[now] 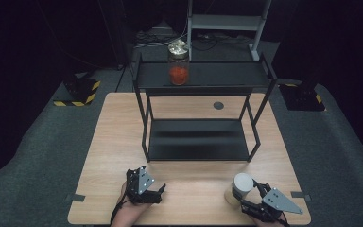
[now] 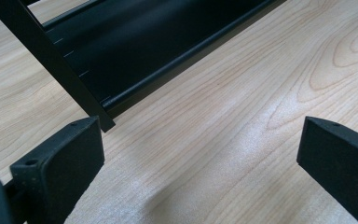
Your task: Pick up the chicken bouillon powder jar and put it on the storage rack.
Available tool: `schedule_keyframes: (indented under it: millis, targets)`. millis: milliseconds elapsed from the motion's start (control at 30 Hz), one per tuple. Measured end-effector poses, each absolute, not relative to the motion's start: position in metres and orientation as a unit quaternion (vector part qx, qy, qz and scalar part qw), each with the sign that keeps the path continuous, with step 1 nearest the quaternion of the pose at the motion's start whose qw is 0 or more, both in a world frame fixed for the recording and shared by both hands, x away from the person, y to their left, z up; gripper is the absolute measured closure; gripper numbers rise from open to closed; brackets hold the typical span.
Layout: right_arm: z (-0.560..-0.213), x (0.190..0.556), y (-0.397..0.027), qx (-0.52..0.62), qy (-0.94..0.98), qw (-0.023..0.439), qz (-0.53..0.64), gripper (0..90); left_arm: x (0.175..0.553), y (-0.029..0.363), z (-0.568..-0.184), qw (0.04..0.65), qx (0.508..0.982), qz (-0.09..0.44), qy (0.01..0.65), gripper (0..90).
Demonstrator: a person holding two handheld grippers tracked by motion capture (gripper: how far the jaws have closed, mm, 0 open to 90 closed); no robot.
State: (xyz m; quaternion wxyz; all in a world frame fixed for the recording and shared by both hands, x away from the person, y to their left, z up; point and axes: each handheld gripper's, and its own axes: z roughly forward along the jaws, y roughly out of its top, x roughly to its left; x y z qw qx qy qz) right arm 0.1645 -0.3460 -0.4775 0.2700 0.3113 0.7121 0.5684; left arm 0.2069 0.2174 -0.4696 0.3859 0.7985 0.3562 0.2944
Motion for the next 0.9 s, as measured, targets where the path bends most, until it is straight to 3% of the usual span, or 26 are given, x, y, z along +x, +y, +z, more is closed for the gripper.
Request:
schedule_keyframes:
  millis: [900]
  targets:
    - [-0.452, 0.170, -0.332, 0.321, 0.694, 0.301, 0.570, 33.9, 0.209, 0.220, -0.469, 0.389, 0.802, 0.288, 0.351, 0.9]
